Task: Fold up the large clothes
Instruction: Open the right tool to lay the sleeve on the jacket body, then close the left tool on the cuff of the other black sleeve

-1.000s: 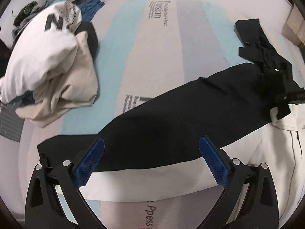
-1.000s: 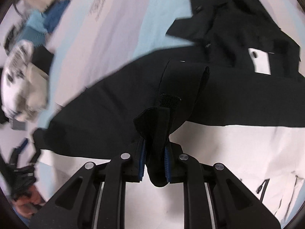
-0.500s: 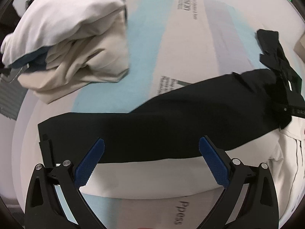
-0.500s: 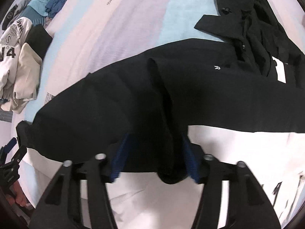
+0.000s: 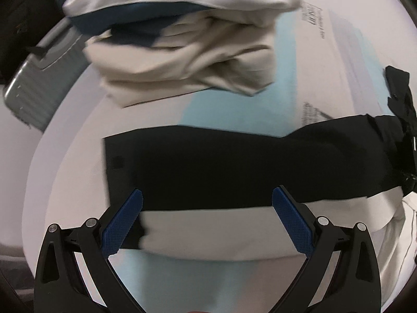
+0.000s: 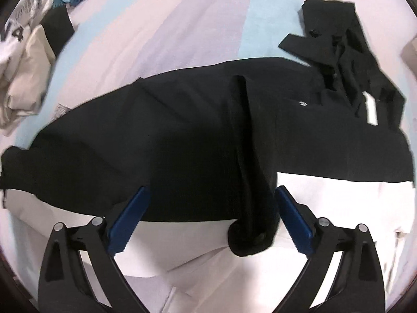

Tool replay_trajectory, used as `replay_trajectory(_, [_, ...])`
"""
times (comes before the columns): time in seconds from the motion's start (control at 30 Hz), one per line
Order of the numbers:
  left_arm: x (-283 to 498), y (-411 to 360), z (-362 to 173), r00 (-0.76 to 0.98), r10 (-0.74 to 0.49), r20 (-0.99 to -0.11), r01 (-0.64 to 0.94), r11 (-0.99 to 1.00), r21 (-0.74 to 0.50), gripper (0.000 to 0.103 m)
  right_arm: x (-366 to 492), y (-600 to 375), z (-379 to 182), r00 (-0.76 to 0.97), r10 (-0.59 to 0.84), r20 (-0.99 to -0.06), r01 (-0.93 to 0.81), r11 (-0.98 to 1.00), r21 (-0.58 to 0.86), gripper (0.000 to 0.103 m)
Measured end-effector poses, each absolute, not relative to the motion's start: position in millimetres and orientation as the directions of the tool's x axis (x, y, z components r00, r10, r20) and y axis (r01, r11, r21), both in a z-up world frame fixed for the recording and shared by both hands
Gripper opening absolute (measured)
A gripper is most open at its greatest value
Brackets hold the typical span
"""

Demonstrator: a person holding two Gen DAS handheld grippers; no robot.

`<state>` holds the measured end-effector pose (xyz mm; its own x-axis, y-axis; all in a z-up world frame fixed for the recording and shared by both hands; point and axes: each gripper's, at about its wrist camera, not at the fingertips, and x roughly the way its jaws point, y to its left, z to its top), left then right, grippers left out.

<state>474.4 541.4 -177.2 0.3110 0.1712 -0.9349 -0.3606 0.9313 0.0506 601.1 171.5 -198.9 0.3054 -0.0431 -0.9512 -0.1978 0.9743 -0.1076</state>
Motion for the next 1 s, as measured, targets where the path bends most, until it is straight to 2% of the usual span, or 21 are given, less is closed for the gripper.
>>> replay_trajectory(0.13, [455,568,-174,0.293,0.210,-0.933,-0.366,0.926,0.093,0.097,595,167,-189,0.324,-0.047,-0.945,-0.158,0.982,-0.103,0.096])
replay_trajectory(0.43, [429,627,-200,0.252,0.137,-0.958,-0.379,0.925,0.033,0.097,586,158,-164,0.369,0.022,-0.929,-0.176,0.983,-0.046,0.096])
replay_trajectory(0.7, [424,650,-231,0.265,0.056,-0.963,-0.371,0.927,-0.048,0.097,573,138,-154,0.344,0.072,-0.936,-0.221,0.975,-0.006,0.095])
replay_trajectory(0.9, [423,647,-232,0.288,0.083,-0.954,-0.357,0.934,-0.026,0.097,566,113,-151,0.334,0.068,-0.940,-0.201,0.980,-0.001,0.096])
replay_trajectory(1.0, [423,645,-227,0.307,0.071,-0.949,-0.358,0.932,-0.046,0.088,560,101,-149,0.337,0.065,-0.939,-0.185,0.983,0.002,0.096])
